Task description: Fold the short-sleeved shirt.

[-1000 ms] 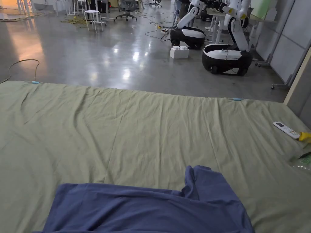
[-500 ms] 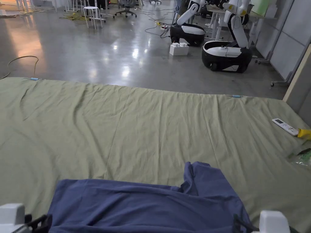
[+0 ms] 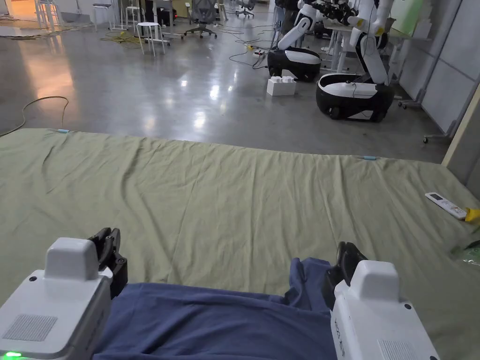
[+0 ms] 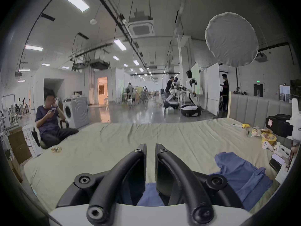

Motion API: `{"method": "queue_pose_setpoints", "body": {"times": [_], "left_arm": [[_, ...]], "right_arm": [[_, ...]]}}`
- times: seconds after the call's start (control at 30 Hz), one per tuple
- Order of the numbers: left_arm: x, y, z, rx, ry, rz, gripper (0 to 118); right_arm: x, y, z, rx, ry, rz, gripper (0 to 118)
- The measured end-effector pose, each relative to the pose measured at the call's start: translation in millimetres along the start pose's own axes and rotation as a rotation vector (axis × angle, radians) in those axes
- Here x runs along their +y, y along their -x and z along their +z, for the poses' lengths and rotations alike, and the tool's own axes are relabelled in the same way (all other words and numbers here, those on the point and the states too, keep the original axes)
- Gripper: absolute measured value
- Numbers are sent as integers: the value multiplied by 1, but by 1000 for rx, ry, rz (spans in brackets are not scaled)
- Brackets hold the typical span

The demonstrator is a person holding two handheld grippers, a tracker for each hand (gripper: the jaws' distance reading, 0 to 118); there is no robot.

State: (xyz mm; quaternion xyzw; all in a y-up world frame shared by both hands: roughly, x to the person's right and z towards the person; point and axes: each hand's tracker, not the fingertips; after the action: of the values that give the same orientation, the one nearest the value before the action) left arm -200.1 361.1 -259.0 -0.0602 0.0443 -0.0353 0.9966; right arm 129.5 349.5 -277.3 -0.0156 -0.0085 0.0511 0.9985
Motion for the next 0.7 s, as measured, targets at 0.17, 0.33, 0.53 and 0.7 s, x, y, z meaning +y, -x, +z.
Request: {"method": "queue_pose_setpoints", "body": {"times": [0.17, 0.33, 0.53, 0.7], "left_arm": [[-5, -1, 0, 11, -35, 15, 3], [-17, 6, -2, 10, -3, 31, 1], [-51, 44, -41, -12, 196, 121, 1], [-80, 77, -90, 6, 398, 175, 1]], "right_arm": [[3, 1, -6, -2, 13, -50, 1], [3, 0, -5, -5, -8, -32, 1], [-3, -1, -16, 14, 35, -19, 1], [-12, -1, -24, 30, 85, -13, 1]]}}
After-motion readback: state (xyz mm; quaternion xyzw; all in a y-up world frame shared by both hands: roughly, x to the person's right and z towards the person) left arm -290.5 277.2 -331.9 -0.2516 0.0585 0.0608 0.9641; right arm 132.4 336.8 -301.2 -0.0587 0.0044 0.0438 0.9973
